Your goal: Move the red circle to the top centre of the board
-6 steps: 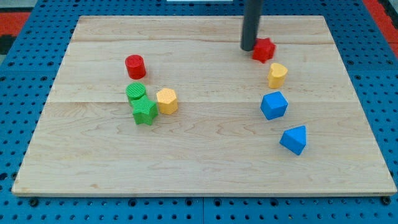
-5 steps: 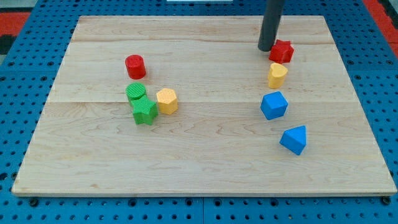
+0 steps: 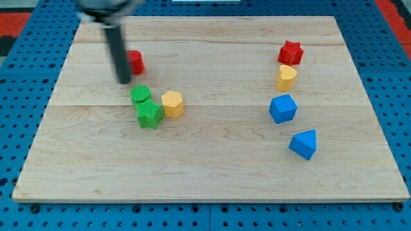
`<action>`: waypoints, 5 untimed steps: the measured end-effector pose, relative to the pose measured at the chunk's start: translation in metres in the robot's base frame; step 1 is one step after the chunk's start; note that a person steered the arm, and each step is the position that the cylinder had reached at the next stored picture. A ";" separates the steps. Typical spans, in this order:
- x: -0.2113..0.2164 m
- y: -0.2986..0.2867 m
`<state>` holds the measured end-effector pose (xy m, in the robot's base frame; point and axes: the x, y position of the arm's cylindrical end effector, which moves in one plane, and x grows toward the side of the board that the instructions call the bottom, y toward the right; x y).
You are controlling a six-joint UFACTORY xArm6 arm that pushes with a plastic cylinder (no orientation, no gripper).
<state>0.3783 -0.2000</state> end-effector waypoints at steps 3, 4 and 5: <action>-0.089 -0.029; -0.126 0.045; -0.131 0.161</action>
